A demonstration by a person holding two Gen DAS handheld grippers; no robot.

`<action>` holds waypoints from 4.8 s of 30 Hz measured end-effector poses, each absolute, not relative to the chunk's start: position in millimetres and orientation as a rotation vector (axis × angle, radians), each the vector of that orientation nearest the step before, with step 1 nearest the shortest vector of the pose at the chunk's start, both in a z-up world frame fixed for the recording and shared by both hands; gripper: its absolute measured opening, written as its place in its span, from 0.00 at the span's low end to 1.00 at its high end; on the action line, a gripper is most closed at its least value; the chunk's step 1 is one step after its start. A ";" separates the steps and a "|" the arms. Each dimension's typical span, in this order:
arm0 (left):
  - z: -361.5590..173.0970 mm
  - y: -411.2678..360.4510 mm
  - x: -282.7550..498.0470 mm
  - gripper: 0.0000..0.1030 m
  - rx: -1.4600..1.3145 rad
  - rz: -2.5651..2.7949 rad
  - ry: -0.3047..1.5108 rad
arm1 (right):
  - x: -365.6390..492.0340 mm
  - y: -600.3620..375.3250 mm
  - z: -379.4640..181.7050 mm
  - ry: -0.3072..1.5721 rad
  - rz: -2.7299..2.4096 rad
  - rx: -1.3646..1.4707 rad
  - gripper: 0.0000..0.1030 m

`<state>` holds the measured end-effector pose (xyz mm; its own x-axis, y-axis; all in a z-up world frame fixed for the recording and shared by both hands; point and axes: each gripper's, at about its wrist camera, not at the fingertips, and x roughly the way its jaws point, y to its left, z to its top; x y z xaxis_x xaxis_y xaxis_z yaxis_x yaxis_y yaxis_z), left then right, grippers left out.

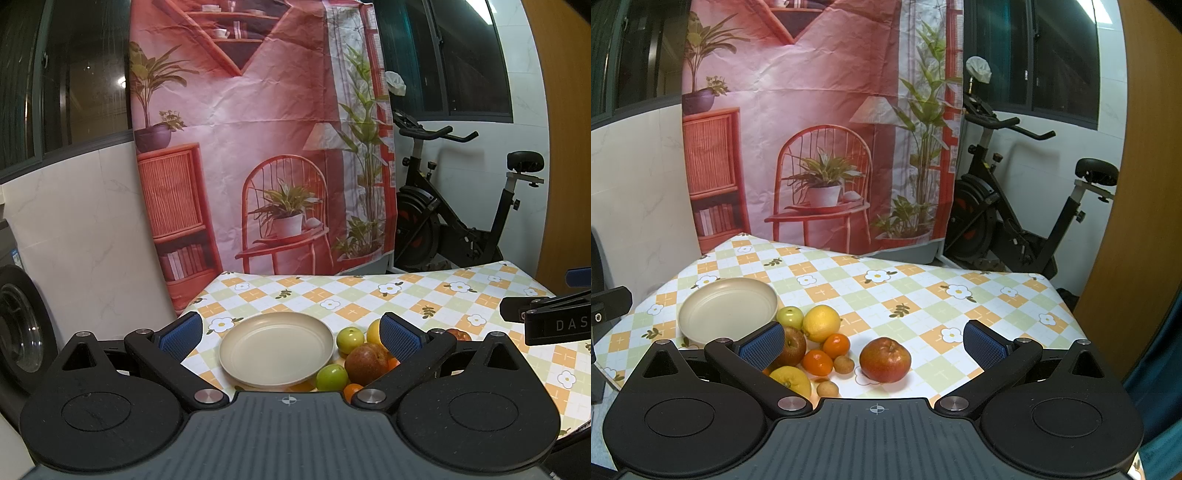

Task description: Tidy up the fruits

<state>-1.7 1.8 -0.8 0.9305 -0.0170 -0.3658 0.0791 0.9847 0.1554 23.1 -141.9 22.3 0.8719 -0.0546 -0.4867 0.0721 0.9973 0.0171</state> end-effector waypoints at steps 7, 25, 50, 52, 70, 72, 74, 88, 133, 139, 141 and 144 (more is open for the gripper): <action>-0.8 1.7 -1.7 1.00 0.169 -0.050 0.373 | 22.8 -142.0 22.2 0.507 -0.066 0.035 1.00; -1.0 1.6 -1.8 1.00 0.168 -0.049 0.372 | 22.0 -142.5 21.8 0.506 -0.066 0.035 1.00; -14.5 5.7 53.2 0.90 0.141 -0.038 0.410 | 64.2 -182.1 -3.7 0.339 0.085 0.134 1.00; -20.2 6.2 60.6 0.89 0.125 -0.053 0.413 | 70.3 -186.3 -10.7 0.297 0.119 0.177 1.00; -72.7 4.1 101.7 0.82 0.105 -0.134 0.429 | 105.0 -164.6 -76.3 0.433 0.139 0.117 1.00; -75.7 5.6 101.3 0.81 0.118 -0.141 0.423 | 102.6 -164.7 -81.9 0.445 0.144 0.119 1.00; -78.1 6.8 102.0 0.80 0.114 -0.152 0.432 | 100.0 -164.1 -86.3 0.454 0.154 0.112 1.00; -92.7 9.6 96.3 0.81 0.107 -0.041 0.510 | 94.5 -166.8 -95.4 0.531 0.191 0.101 1.00; -128.0 4.8 88.8 0.48 0.081 -0.257 0.570 | 99.0 -130.2 -127.9 0.751 0.500 0.045 0.40; -129.8 2.9 89.0 0.48 0.082 -0.261 0.576 | 101.2 -126.6 -134.2 0.755 0.503 0.038 0.40; -130.2 2.7 89.0 0.48 0.082 -0.265 0.578 | 101.5 -126.2 -135.7 0.757 0.505 0.037 0.39; -131.1 1.6 89.3 0.48 0.083 -0.273 0.582 | 102.8 -125.1 -138.5 0.763 0.511 0.038 0.34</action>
<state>89.3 1.6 -131.1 0.8003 -0.2310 -0.5533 0.2774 0.9607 0.0001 102.8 -125.1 -138.5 0.6072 0.4551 -0.6513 -0.4283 0.8779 0.2141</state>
